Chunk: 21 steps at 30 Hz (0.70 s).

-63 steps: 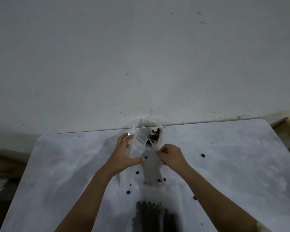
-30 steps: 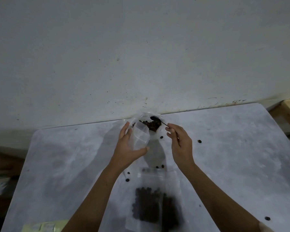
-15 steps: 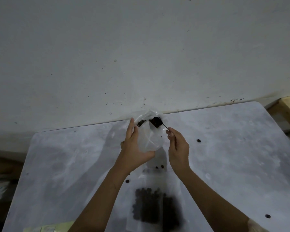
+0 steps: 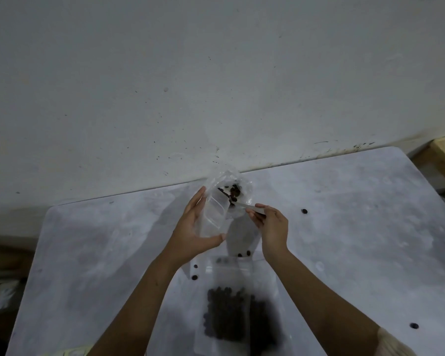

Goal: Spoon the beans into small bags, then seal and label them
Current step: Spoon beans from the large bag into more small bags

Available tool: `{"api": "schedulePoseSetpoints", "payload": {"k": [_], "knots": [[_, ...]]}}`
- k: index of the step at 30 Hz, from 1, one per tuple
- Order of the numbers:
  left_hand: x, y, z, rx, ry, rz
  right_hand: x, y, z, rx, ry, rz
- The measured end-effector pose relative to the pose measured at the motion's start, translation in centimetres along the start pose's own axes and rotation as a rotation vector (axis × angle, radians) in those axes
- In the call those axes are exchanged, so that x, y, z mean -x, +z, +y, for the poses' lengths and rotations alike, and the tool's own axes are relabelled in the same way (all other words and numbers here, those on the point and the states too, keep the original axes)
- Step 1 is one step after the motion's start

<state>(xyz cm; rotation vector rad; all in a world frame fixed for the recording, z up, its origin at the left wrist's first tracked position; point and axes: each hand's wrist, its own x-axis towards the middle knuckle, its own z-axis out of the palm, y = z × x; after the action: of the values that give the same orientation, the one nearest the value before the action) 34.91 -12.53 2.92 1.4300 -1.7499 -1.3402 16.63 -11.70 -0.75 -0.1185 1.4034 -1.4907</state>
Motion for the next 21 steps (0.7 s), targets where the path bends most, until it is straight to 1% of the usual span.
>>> {"api": "schedulePoseSetpoints", "payload": {"k": [2,4,6,13,21], "knots": [[-0.1,0.0,0.0,0.000,-0.002,-0.002,-0.4,0.1,-0.3,-0.037,0.047,0.014],[-0.2,0.0,-0.2,0.010,-0.011,0.002,-0.6,0.0,-0.6,-0.021,0.039,0.021],[-0.3,-0.1,-0.5,0.015,-0.024,-0.012,-0.7,-0.1,-1.1,-0.003,-0.001,0.019],[-1.1,-0.1,-0.8,-0.093,-0.089,-0.024,-0.2,-0.6,-4.3,0.050,-0.157,0.023],[-1.2,0.3,-0.2,-0.155,-0.067,0.007,1.5,0.1,-7.0,0.110,-0.290,0.035]]}}
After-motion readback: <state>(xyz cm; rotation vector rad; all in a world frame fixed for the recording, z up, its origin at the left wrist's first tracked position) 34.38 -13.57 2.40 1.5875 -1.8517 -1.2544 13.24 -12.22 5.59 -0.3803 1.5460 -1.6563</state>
